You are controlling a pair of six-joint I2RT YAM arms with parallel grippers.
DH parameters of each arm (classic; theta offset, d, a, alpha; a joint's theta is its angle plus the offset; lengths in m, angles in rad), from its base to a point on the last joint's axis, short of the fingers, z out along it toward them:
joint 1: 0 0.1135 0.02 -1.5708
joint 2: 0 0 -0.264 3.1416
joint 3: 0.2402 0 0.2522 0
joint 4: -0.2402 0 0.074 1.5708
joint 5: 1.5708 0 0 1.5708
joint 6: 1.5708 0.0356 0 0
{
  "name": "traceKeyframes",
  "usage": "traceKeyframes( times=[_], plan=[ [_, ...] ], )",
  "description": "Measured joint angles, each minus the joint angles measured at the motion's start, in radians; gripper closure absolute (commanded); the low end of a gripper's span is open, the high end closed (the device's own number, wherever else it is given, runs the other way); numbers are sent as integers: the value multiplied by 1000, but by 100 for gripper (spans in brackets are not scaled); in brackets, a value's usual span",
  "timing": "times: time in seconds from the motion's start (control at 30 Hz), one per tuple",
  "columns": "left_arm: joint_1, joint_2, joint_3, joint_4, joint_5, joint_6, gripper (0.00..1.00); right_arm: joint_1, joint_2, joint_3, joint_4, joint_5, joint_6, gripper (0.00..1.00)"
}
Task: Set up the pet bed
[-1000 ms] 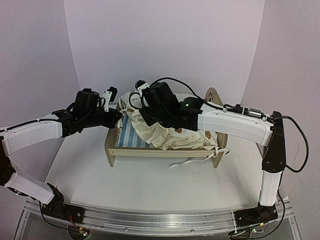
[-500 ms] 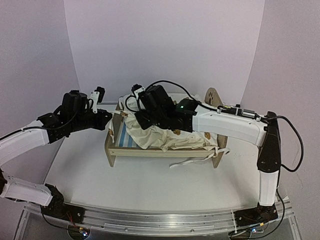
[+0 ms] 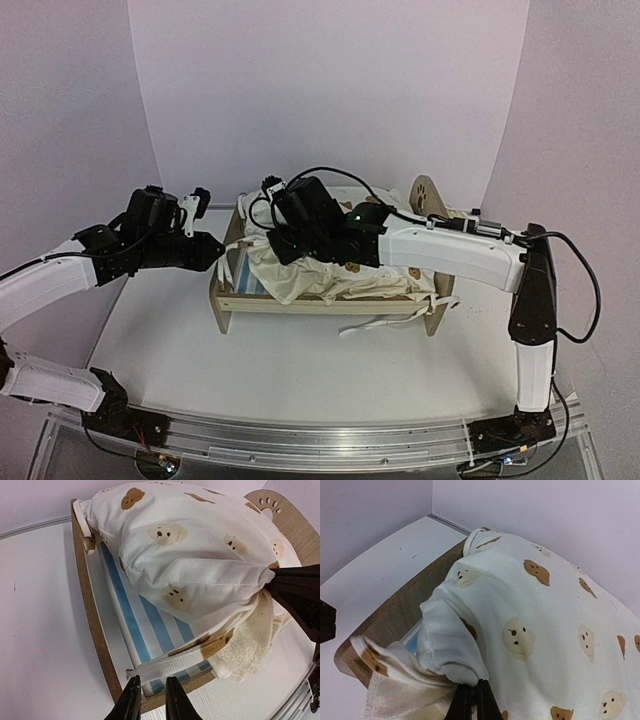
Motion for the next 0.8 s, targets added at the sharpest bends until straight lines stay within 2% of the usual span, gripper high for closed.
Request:
traceKeyframes(
  times=[0.17, 0.23, 0.33, 0.43, 0.53, 0.8],
  plan=[
    [0, -22, 0, -30, 26, -24, 85, 0, 0, 0, 0, -4, 10, 100],
    [0, -28, 0, -32, 35, -27, 78, 0, 0, 0, 0, -7, 14, 100],
    [0, -34, -1, -30, 50, -29, 62, 0, 0, 0, 0, -15, 19, 100],
    [-2, -33, -12, -22, 66, -25, 54, 0, 0, 0, -1, -18, 19, 100],
    [-14, -27, -35, -17, 71, -19, 53, 0, 0, 0, -5, -11, 17, 100],
    [-40, 22, -84, 47, 80, 8, 59, 0, 5, 32, -13, 22, -5, 100]
  ],
)
